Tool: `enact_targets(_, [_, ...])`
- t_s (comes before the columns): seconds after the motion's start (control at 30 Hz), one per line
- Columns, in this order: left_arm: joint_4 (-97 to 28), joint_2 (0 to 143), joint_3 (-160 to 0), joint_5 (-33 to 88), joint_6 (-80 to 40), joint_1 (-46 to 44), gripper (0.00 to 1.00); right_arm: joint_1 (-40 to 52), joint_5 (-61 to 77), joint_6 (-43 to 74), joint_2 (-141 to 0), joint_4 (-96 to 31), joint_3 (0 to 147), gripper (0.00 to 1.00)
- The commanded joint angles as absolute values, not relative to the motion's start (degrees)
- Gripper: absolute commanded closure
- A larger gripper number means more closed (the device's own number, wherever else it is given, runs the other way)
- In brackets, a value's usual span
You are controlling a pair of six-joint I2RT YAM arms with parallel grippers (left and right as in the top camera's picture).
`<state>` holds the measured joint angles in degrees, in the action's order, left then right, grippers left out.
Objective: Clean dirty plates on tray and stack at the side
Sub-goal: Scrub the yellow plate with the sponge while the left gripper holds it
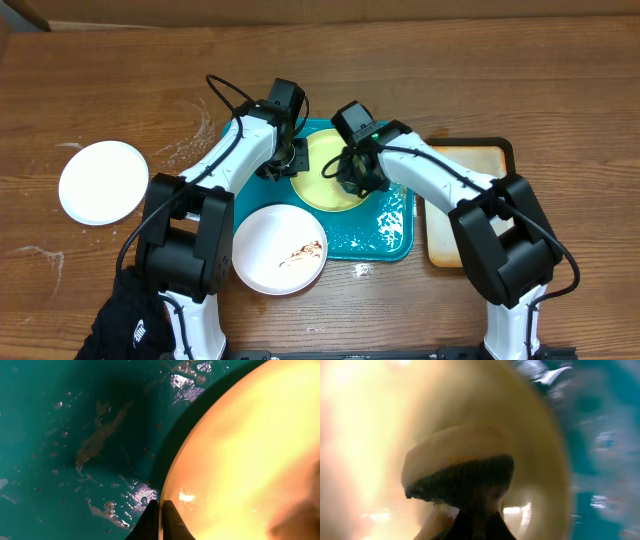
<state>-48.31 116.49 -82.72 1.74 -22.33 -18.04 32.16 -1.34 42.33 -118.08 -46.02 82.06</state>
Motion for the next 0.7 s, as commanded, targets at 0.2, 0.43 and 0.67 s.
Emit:
enact_targets(0.2, [-48.9, 116.8, -83.9, -0.4, -22.3, -18.0, 0.96, 28.4, -16.4, 41.5, -118.1, -51.8, 82.3, 0.96])
enact_targets(0.43, [-49.3, 116.8, -83.8, -0.6, -22.8, -17.9, 0.96, 29.4, -18.0, 37.8, -113.1, -57.1, 94.1, 0.96])
enact_targets(0.67, [-49.4, 116.8, -83.8, -0.6, -23.0, -17.9, 0.96, 29.6, -12.3, 34.5, -111.3, -61.9, 104.6, 0.96])
